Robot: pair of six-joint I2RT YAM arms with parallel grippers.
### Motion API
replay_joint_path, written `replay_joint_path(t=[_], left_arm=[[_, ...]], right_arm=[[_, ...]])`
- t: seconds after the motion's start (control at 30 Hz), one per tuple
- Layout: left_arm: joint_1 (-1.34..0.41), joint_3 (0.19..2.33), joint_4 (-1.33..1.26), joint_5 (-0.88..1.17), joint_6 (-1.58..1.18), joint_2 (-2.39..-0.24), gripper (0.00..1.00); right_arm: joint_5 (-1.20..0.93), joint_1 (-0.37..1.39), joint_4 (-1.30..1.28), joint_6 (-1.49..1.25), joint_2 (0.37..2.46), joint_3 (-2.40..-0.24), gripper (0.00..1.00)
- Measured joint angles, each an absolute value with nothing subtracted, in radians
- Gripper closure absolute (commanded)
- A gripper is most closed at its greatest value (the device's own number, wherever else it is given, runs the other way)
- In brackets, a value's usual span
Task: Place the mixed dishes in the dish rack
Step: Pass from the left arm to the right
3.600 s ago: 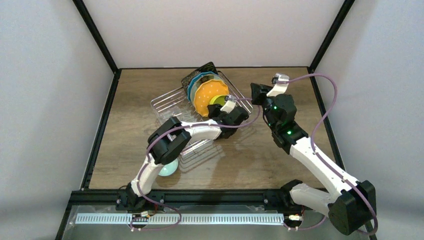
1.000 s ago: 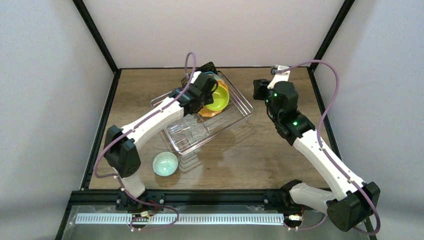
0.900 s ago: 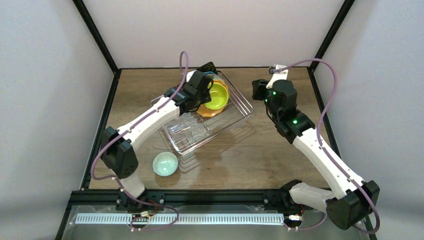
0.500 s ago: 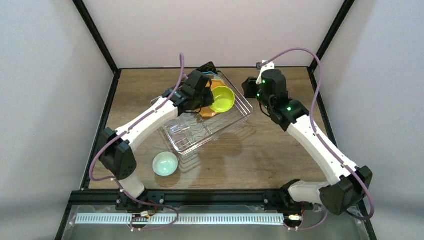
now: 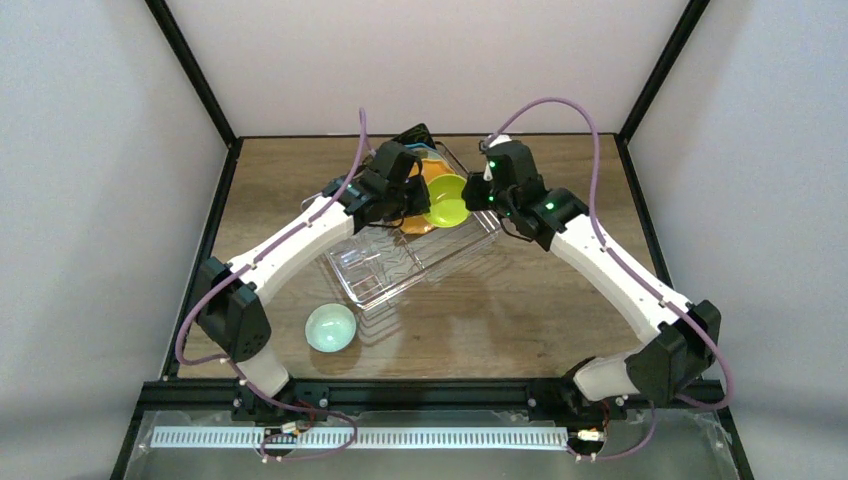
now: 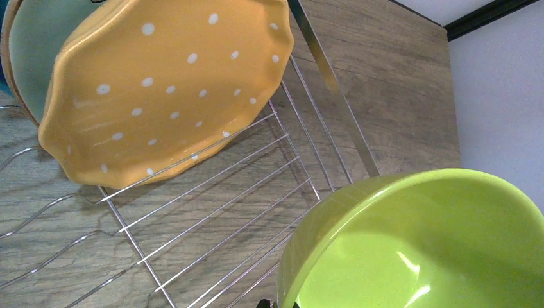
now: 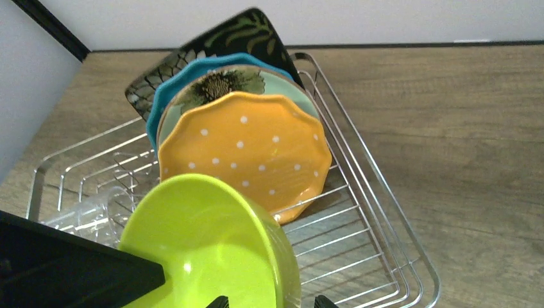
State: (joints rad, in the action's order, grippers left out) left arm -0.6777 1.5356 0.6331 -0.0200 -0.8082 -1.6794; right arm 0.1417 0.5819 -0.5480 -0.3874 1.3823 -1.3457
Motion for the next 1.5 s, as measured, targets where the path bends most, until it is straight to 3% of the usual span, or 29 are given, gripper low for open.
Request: replay_joint_path(t=[0.2, 0.43, 0.63, 0.67, 0.8, 0.87, 1.23, 1.5], left_arm=[[-0.677, 1.536, 0.633, -0.008, -0.807, -1.679, 0.97], [-0.675, 1.528, 0.632, 0.021, -0.803, -1.662, 0.97], [-0.674, 1.493, 0.609, 0.053, -0.806, -1.652, 0.97], [-0.674, 1.490, 0.599, 0.059, -0.806, -1.652, 0.97], [-0.675, 1.472, 0.587, 0.065, -0.803, -1.648, 0.96], [-0.674, 1.464, 0.583, 0.065, -0.803, -1.648, 0.91], [-0.672, 1.421, 0.528, 0.049, -0.761, -1.599, 0.30], [-0.669, 1.397, 0.521, 0.024, -0.749, -1.574, 0.15]], right_arm=[[0.159, 0.600, -0.594, -0.400, 1.418, -1.346, 0.26], [0.188, 0.603, -0.632, -0.405, 1.456, -1.363, 0.46], [0.214, 0.605, -0.672, -0.399, 1.505, -1.424, 0.95], [0.223, 0.607, -0.685, -0.394, 1.512, -1.428, 0.99], [0.252, 0.614, -0.738, -0.387, 1.552, -1.456, 0.99], [0.259, 0.620, -0.760, -0.385, 1.567, -1.476, 1.00], [0.284, 0.639, -0.876, -0.381, 1.642, -1.665, 0.99], [0.328, 0.664, -0.891, -0.372, 1.666, -1.711, 0.99]])
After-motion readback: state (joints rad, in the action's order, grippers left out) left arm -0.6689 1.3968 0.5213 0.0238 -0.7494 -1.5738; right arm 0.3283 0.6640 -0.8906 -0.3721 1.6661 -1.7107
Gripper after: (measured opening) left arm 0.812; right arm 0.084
